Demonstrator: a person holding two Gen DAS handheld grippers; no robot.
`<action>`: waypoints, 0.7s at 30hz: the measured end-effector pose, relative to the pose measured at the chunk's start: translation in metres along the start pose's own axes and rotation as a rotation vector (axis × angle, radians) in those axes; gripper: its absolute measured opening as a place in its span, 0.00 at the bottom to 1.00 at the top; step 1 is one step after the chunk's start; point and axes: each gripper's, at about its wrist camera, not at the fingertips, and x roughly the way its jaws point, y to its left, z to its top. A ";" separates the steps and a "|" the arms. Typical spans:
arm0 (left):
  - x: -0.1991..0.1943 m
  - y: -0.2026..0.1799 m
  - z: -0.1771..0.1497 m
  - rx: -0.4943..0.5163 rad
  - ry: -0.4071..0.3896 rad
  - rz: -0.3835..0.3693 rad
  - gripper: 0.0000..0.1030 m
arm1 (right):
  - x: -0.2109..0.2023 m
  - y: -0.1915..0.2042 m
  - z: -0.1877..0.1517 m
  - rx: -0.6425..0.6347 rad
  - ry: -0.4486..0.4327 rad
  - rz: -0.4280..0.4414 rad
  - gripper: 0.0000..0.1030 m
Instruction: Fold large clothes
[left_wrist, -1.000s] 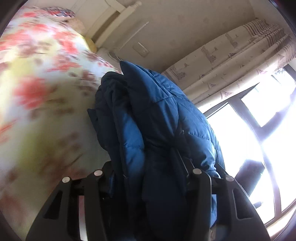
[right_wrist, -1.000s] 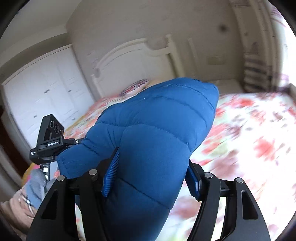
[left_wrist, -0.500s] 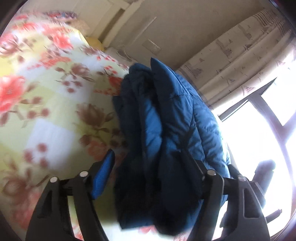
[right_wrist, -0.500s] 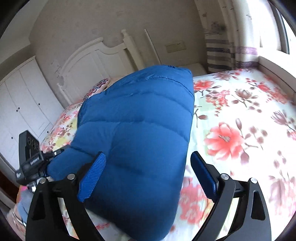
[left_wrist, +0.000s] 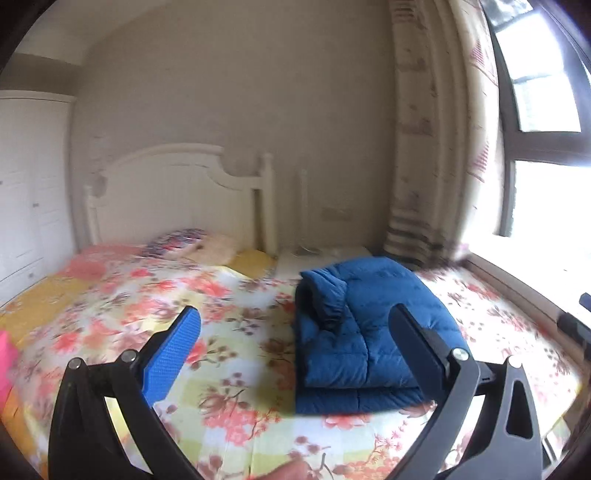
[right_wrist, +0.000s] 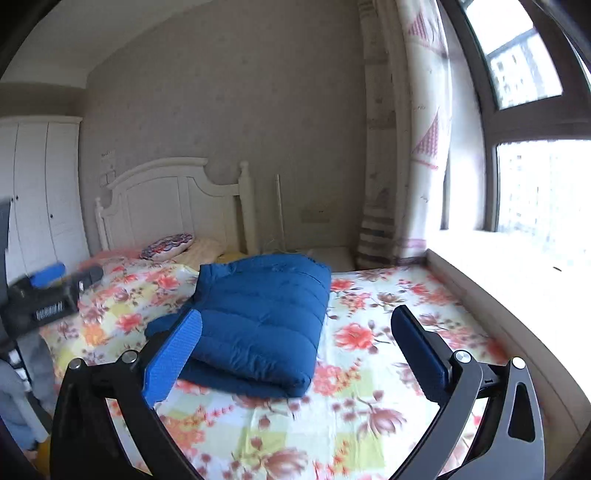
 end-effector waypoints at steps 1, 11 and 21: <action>-0.007 -0.002 -0.004 -0.012 -0.001 -0.005 0.98 | -0.004 0.004 -0.007 -0.002 0.005 -0.007 0.96; -0.024 -0.026 -0.055 -0.003 0.046 -0.049 0.98 | -0.013 0.027 -0.062 -0.019 0.078 -0.121 0.96; -0.022 -0.033 -0.068 0.039 0.062 -0.044 0.98 | -0.016 0.033 -0.063 -0.051 0.048 -0.122 0.96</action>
